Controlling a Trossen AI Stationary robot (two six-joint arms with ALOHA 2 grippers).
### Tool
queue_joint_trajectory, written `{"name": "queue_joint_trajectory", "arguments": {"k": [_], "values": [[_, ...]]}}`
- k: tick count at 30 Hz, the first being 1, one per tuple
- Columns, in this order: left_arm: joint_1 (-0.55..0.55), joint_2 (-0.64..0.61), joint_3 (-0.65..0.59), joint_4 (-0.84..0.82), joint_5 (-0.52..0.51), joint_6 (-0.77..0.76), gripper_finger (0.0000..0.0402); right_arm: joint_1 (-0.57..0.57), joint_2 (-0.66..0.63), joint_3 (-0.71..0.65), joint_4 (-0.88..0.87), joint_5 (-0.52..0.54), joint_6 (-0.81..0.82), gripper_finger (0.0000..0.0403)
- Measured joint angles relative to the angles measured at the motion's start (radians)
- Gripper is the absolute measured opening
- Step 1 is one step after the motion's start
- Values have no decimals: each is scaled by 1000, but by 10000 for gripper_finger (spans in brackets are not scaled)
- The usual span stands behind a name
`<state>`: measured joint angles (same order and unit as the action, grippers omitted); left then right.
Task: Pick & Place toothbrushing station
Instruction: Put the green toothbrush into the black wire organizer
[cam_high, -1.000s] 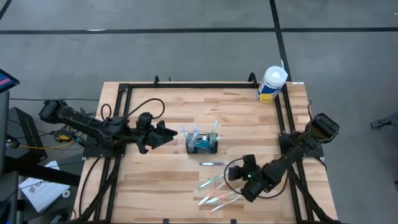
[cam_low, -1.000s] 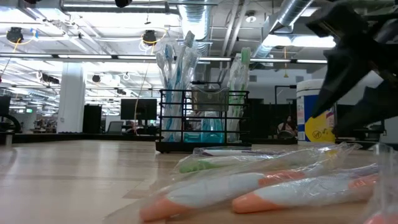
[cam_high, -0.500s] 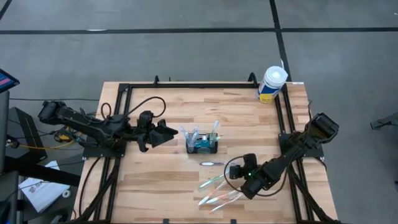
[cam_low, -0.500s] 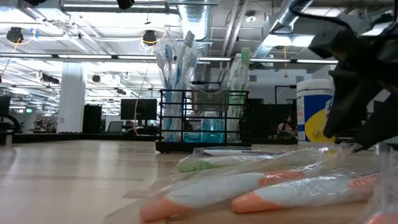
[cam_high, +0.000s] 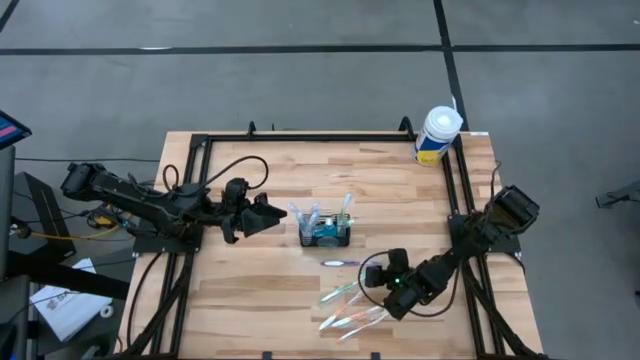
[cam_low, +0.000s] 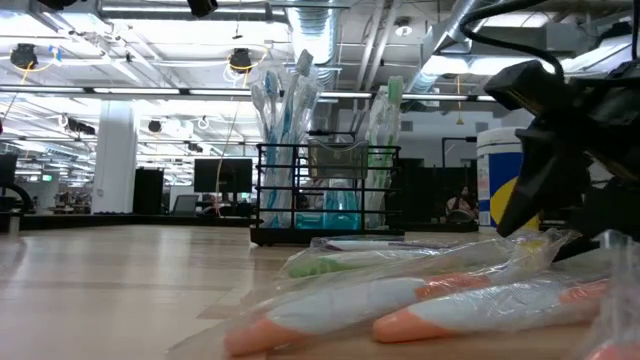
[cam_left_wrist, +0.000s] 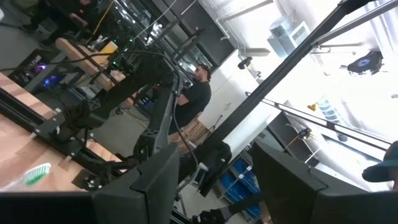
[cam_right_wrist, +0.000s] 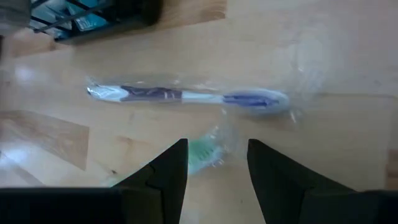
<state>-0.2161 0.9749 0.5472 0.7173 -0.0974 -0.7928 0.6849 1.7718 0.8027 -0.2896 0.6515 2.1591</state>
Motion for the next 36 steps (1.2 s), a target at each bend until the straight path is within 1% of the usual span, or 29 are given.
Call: {"name": "queue_joint_trajectory", "arguments": {"k": [5,9,12,15,16,20,25,29,32,34,36], "values": [[0,0,0,-1,0,0,198,-24,2,-1,19,0,-28,151],[0,0,0,-1,15,-4,198,-44,3,-2,31,-4,-48,131],[0,0,0,-1,26,-5,198,-56,6,-4,50,-5,-95,94],[0,0,0,0,26,-5,198,-69,8,-5,78,-1,-161,29],[0,0,0,0,26,-5,198,-72,8,-5,83,3,-181,15],[0,0,0,0,26,-5,198,-79,7,-5,115,33,-231,3],[0,0,0,1,25,-1,198,-65,-41,14,247,91,-305,1],[0,0,0,4,25,6,198,-65,-135,88,242,112,-461,0],[0,0,0,7,24,32,198,-83,-230,146,233,145,-648,0],[0,0,0,11,24,53,198,-100,-301,189,172,176,-779,0],[6,0,0,11,20,66,198,-121,-374,246,75,207,-899,0]]}}
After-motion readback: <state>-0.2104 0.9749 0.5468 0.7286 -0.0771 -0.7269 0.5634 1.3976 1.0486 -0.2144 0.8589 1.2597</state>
